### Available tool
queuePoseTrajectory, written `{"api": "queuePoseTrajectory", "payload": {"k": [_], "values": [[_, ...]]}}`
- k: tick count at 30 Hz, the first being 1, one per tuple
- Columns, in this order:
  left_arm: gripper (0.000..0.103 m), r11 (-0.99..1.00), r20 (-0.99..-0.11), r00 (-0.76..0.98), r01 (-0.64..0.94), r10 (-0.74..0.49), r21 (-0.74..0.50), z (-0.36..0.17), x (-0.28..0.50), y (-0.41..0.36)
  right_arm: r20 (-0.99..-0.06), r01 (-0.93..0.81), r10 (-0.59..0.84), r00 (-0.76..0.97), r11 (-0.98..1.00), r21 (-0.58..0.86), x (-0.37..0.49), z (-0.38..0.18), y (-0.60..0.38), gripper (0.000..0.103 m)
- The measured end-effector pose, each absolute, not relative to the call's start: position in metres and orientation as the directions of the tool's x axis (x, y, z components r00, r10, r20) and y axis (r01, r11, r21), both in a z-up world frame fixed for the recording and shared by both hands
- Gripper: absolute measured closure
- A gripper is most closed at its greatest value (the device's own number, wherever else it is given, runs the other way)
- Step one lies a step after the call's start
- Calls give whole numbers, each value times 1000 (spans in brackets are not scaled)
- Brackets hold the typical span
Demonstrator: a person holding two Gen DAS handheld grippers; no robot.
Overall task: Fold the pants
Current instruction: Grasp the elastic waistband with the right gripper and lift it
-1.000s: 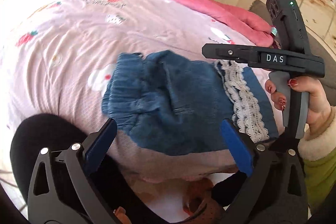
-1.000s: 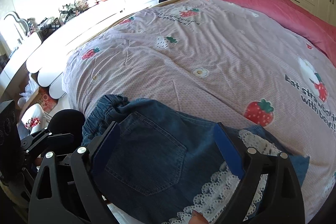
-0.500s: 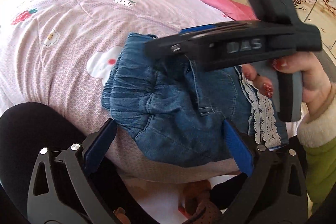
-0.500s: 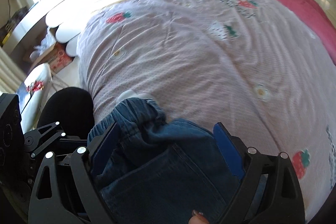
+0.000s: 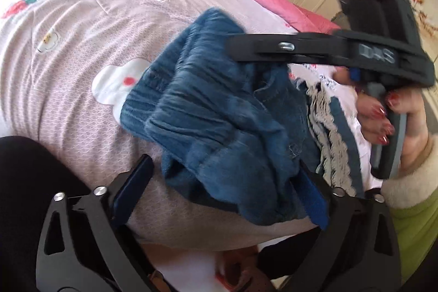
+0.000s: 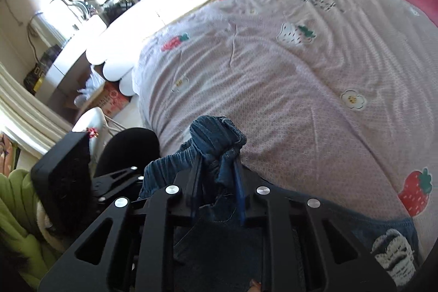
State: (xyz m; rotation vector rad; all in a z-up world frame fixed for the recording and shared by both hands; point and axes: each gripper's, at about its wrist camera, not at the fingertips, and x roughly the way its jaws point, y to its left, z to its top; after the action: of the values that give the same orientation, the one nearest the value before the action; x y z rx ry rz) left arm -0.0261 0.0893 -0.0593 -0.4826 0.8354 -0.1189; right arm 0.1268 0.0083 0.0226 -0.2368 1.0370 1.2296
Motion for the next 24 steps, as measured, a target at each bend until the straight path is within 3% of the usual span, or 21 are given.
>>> {"api": "queuePoseTrajectory", "payload": {"k": [3,5,16,24], "values": [[59,862,-651,676,-46,-345,-504,-57,-24,87,-741,-849,671,-15,383,364,126,28,0,84],[71,870,-634,693,-17,-344,-492,-49,-26,82,-731,-845,683,-7,387,369,126,29,-6,84],[74,915,-601,717,133,-355,-381,-2,-6,21,-632,-813,766,117,439,383,135,62,-95,84],[74,927,-635,676,255,-375,-276,3,18,-54,-576,-761,794,196,493,421,144,51,-177,81]]}}
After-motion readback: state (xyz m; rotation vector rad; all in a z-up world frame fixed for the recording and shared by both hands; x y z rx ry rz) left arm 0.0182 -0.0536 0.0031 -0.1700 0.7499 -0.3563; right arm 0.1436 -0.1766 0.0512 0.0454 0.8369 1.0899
